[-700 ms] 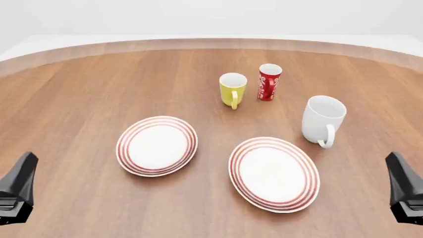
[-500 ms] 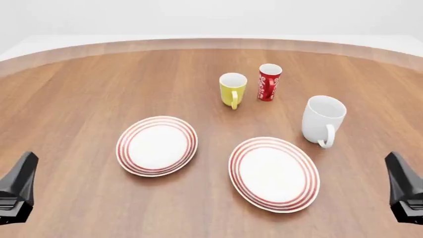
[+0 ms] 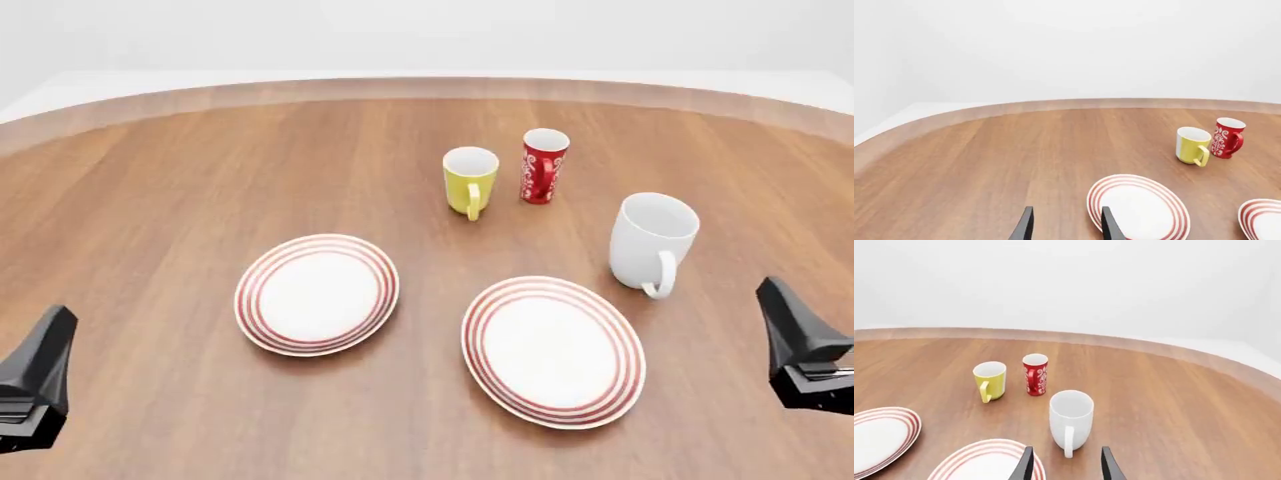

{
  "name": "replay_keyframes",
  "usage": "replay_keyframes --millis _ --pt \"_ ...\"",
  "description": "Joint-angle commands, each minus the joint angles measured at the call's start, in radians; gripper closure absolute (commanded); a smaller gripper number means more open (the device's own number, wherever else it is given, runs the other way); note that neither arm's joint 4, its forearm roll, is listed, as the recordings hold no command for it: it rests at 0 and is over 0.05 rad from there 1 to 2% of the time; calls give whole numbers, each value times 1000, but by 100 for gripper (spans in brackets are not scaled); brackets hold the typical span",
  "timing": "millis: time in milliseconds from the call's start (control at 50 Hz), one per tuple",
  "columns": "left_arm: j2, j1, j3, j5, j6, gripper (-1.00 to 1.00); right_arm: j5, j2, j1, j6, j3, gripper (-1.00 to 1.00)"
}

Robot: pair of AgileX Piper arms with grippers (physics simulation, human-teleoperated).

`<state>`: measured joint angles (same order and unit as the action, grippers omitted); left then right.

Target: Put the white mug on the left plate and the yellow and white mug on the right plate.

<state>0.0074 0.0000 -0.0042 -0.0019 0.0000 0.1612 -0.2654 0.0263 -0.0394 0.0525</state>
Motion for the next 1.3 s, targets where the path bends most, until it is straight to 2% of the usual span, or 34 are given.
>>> replay_keyframes --millis 20,360,480,760,940,1040,1300 --pt "0 0 0 0 0 -100 158 -204 12 -7 13 -100" --pt "0 0 0 0 0 -100 428 -516 -9 -18 22 -100" --pt "0 0 0 0 0 -100 479 -576 -14 -17 29 -100" --pt "0 0 0 0 0 -100 699 -841 -20 3 43 -100" --pt "0 0 0 0 0 -100 789 -963 -31 2 60 -100" --pt "0 0 0 0 0 -100 892 -1097 -37 -1 74 -100" --pt "0 0 0 0 0 -100 950 -1223 -53 11 110 -100"
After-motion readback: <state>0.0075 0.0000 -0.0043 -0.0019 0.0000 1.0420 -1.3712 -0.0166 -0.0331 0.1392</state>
